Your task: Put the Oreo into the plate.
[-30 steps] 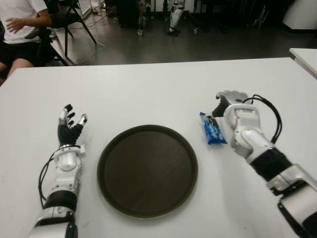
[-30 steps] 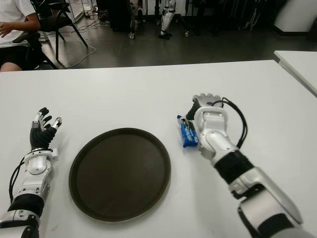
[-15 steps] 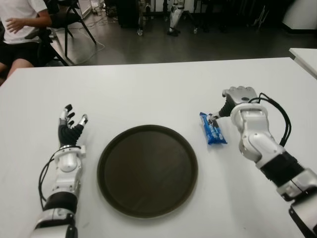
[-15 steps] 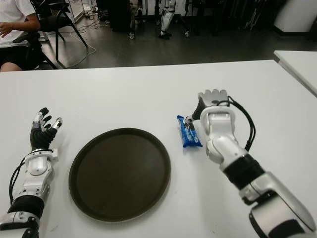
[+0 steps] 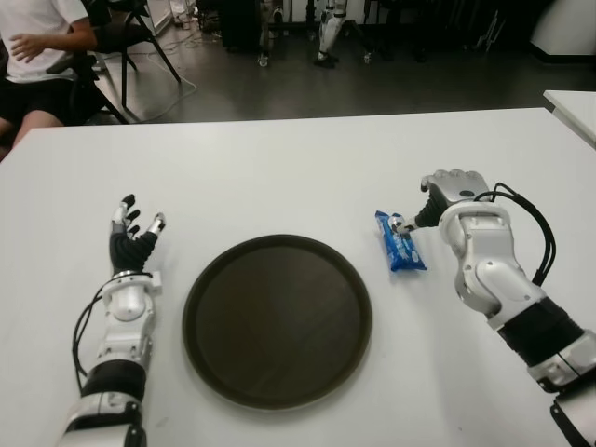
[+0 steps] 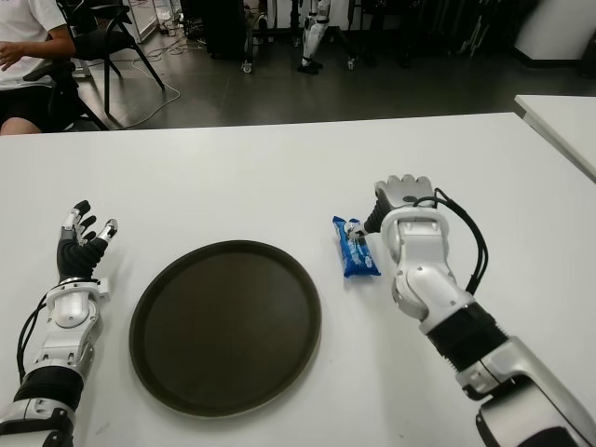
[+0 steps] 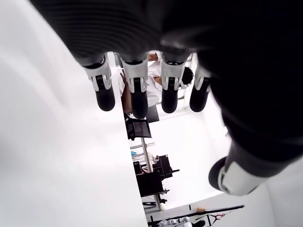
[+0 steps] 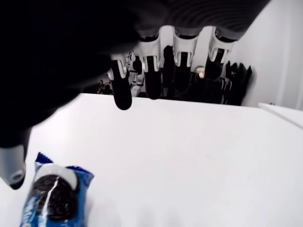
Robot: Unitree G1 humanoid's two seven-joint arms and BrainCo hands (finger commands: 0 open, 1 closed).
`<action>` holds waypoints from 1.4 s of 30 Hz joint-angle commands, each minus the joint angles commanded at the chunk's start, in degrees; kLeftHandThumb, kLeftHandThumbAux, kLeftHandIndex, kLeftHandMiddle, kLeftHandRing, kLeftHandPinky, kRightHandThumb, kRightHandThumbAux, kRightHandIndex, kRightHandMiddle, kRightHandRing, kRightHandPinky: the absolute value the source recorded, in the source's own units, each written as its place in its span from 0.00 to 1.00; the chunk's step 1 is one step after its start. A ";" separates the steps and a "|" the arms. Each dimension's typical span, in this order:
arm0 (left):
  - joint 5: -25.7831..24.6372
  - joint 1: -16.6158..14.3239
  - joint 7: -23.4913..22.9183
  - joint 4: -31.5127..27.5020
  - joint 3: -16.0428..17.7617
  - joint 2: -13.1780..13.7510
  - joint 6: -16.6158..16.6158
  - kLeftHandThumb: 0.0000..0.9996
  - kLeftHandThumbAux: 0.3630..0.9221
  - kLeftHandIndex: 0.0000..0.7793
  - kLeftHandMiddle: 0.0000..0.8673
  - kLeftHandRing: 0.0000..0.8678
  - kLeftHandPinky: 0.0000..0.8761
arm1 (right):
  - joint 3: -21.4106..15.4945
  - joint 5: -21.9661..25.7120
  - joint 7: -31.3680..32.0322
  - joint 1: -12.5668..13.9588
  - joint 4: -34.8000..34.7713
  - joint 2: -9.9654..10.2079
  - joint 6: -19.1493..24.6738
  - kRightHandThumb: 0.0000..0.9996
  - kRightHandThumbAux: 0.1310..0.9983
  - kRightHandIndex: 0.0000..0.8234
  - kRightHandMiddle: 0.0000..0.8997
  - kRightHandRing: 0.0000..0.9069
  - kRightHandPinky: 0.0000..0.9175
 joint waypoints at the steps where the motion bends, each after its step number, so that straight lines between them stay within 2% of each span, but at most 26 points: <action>1: 0.02 0.03 0.00 -0.10 -0.02 -0.02 0.03 0.25 0.58 0.06 0.10 0.07 0.05 | -0.03 -0.06 -0.01 0.09 -0.03 0.11 0.00 0.00 0.40 0.28 0.20 0.11 0.02; 12: 0.34 0.09 0.28 -0.64 -0.25 -0.22 0.65 0.28 0.57 0.07 0.11 0.09 0.07 | -0.34 -0.84 -0.20 1.49 -2.09 2.17 0.96 0.00 0.37 0.25 0.19 0.12 0.06; 19: 0.42 0.15 0.61 -0.65 -0.13 -0.28 0.66 0.28 0.57 0.07 0.13 0.11 0.07 | -0.05 -0.98 -1.78 1.20 -0.11 1.47 -2.45 0.00 0.38 0.27 0.18 0.12 0.06; 24: 0.73 -0.08 1.02 -0.04 -0.06 -0.17 0.54 0.27 0.57 0.08 0.14 0.11 0.07 | -0.09 -2.19 -2.66 1.23 0.49 1.61 -2.93 0.00 0.37 0.28 0.18 0.10 0.04; 36: 1.10 -0.52 1.19 1.21 0.14 0.11 0.10 0.28 0.56 0.07 0.11 0.09 0.07 | -0.86 -0.97 -3.26 0.65 2.36 3.76 -3.13 0.00 0.38 0.31 0.21 0.13 0.04; 42: 1.09 -0.94 1.11 2.10 0.24 0.41 0.10 0.28 0.57 0.08 0.13 0.11 0.08 | -0.16 -1.06 -1.22 -0.76 4.36 5.18 -3.18 0.00 0.38 0.26 0.19 0.12 0.02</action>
